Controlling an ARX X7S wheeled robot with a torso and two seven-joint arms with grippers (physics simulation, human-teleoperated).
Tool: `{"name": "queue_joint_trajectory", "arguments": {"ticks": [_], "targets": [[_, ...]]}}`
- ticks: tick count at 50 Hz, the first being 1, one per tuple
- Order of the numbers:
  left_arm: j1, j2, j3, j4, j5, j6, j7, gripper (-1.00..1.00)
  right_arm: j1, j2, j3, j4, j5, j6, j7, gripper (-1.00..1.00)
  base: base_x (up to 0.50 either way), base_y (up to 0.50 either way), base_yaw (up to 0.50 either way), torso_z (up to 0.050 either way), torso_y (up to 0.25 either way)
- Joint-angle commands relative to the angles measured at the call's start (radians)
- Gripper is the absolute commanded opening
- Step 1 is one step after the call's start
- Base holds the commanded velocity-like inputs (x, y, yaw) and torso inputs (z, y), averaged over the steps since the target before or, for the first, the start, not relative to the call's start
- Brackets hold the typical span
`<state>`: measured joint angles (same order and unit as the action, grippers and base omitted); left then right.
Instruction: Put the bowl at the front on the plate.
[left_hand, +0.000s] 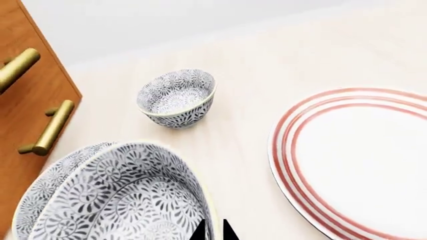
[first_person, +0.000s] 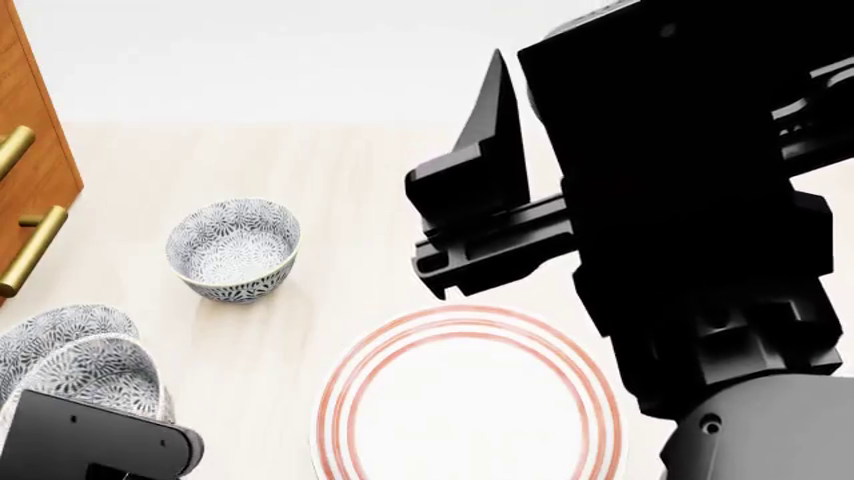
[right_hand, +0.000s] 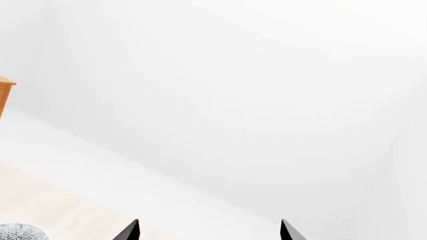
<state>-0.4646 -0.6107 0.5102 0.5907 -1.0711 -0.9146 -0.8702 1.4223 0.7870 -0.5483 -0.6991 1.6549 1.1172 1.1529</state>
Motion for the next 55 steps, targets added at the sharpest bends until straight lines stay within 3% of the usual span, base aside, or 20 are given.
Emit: {"name": "queue_joint_trajectory", "arguments": {"ticks": [1,19,39,55], "targets": [[-0.026,-0.013,0.005,0.037,0.029,0.014,0.024,-1.00,-0.004,0.007,-0.001,-0.009,0.004,-0.008,0.006,1.00,0.00,0.00,0.00,0.000,0.000],[-0.152,-0.006,0.027,0.094,-0.001,-0.052,0.034,-1.00,-0.008,0.018,0.002,-0.022,0.000,-0.020,0.008,1.00,0.00,0.00,0.00,0.000,0.000],[-0.261,-0.006,0.140,0.108,0.151,-0.041,0.139,-1.00,0.010,0.013,-0.005,-0.013,-0.008,-0.020,-0.007,1.00,0.00,0.00,0.00,0.000,0.001],[-0.349,0.033,0.160,0.084,0.103,-0.110,0.160,-1.00,-0.005,0.031,0.001,-0.038,-0.001,-0.037,0.007,1.00,0.00,0.00,0.00,0.000,0.001]]}}
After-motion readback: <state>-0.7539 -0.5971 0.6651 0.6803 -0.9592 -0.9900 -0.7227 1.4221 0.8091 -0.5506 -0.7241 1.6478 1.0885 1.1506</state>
